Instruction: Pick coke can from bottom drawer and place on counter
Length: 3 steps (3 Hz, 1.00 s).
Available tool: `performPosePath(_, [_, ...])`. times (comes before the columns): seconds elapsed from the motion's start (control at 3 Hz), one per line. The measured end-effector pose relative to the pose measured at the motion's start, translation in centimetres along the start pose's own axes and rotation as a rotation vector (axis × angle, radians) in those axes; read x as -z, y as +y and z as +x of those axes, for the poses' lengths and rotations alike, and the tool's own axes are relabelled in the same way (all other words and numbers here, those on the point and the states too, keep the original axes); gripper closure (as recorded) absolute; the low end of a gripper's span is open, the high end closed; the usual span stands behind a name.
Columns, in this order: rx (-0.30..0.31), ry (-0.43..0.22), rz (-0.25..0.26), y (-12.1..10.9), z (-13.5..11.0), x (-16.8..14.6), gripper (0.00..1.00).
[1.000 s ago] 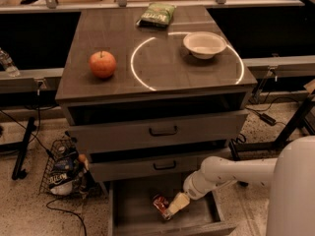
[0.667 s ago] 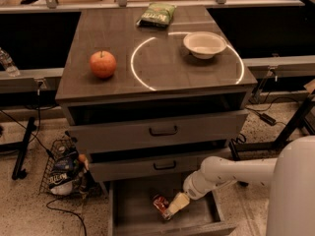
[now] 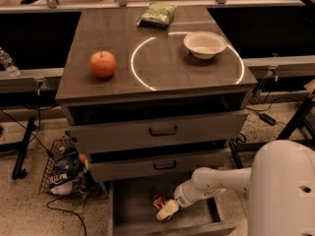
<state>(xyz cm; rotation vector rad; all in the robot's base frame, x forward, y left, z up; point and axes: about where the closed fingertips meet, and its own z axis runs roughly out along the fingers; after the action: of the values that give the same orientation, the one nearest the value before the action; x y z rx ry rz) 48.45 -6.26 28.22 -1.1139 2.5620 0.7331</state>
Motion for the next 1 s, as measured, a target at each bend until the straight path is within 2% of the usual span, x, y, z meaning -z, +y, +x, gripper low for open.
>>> performPosePath(0.33, [-0.034,-0.018,-0.001,-0.8,0.2,-3.4,0.0])
performPosePath(0.67, [-0.046,-0.026,0.034,-1.5,0.7,-6.4,0.0])
performPosePath(1.0, [-0.071,-0.046,0.107,-3.2,1.2,-9.7,0.0])
